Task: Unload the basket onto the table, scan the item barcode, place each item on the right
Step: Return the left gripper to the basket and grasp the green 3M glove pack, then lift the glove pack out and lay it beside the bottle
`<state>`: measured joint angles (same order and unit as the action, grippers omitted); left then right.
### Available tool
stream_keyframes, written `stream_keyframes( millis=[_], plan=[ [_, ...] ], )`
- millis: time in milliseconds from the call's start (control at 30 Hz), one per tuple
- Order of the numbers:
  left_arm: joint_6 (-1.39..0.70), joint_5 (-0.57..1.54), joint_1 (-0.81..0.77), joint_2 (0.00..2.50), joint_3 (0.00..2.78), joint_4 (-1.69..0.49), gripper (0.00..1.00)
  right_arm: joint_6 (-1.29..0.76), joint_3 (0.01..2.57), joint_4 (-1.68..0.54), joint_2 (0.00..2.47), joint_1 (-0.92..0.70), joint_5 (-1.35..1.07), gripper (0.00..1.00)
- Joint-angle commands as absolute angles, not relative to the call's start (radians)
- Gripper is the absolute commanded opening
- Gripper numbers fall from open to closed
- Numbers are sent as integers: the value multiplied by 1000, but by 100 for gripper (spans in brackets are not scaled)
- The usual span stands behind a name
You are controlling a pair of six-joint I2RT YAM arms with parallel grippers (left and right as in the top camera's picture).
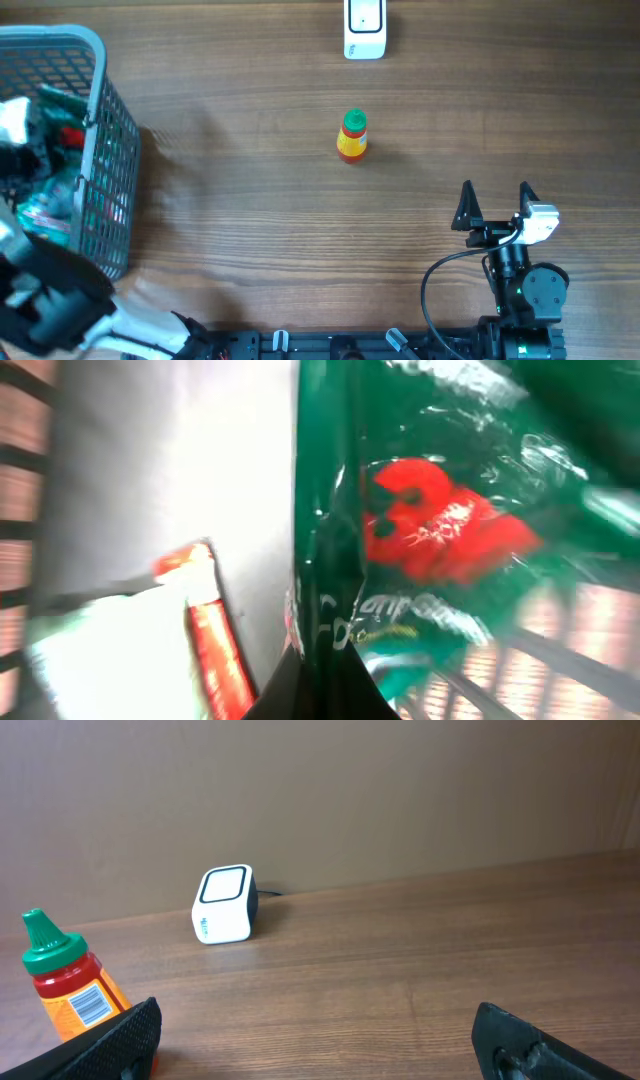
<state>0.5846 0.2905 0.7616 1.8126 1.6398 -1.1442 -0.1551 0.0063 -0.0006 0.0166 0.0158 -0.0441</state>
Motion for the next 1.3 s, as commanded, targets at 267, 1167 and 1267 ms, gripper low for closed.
stream_keyframes(
  millis=[267, 1167, 1267],
  plan=[
    [327, 341, 764, 1414, 1667, -983, 4, -141, 5, 2, 16, 10, -48, 100],
    [-453, 310, 140, 1235, 1642, -1198, 4, -141, 5, 1, 16, 10, -48, 100],
    [-557, 194, 11, 1298, 1596, -1181, 4, -141, 5, 2, 16, 10, -48, 100]
  ],
)
